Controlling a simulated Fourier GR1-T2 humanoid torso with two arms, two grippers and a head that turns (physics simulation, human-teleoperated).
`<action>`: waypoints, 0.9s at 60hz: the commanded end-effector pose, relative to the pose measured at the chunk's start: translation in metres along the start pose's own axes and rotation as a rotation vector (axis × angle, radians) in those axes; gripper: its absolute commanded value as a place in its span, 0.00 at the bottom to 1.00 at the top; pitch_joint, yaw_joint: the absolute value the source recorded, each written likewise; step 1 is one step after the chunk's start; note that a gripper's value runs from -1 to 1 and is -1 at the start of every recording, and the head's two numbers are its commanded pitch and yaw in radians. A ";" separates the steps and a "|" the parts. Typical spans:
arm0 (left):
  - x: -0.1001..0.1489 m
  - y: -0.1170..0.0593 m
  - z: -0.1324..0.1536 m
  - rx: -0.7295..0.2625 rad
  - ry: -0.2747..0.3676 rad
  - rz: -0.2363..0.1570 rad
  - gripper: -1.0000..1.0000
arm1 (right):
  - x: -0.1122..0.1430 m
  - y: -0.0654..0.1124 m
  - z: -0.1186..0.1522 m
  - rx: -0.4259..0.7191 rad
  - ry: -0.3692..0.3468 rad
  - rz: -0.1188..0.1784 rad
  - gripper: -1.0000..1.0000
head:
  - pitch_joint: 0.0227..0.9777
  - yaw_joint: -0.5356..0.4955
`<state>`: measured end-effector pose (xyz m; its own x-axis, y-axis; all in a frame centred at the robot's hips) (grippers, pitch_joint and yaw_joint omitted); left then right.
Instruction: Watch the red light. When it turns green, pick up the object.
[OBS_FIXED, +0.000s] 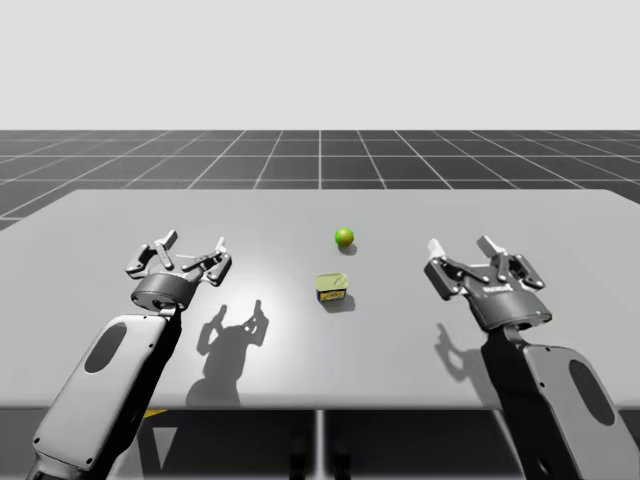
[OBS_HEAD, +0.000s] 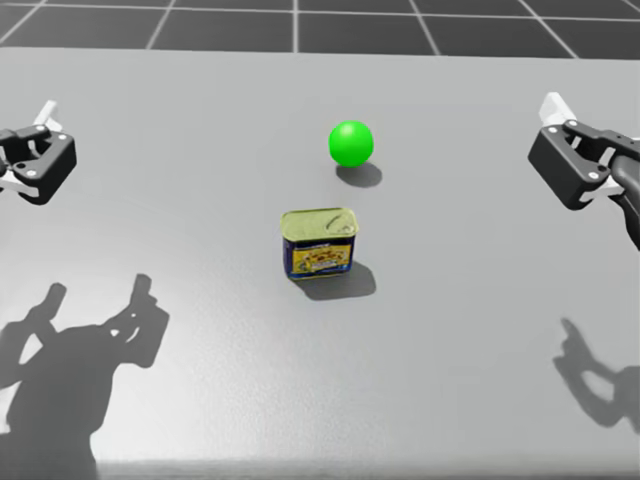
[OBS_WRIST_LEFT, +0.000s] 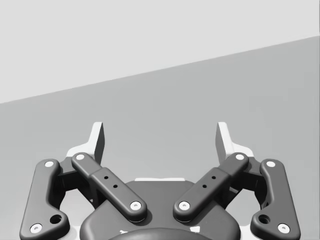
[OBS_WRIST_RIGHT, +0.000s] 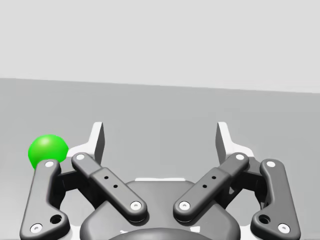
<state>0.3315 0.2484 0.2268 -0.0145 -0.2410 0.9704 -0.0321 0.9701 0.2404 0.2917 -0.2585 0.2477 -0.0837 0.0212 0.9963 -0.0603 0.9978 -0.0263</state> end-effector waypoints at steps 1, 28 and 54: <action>0.000 -0.001 0.000 -0.002 0.001 0.001 0.00 | -0.002 0.013 0.007 0.024 0.018 -0.035 0.00 | 0.82 0.47; 0.001 -0.001 0.001 -0.006 -0.001 0.004 0.00 | -0.034 0.121 0.057 0.062 0.164 -0.144 0.00 | 0.82 0.48; 0.000 -0.003 0.001 -0.011 -0.002 0.004 0.00 | -0.068 0.178 0.072 0.174 0.283 -0.145 0.00 | 0.83 0.48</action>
<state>0.3305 0.2463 0.2267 -0.0158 -0.2375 0.9713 -0.0225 0.9712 0.2372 0.2186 -0.1061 0.1847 0.1818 -0.0938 0.9788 -0.1943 0.9724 0.1292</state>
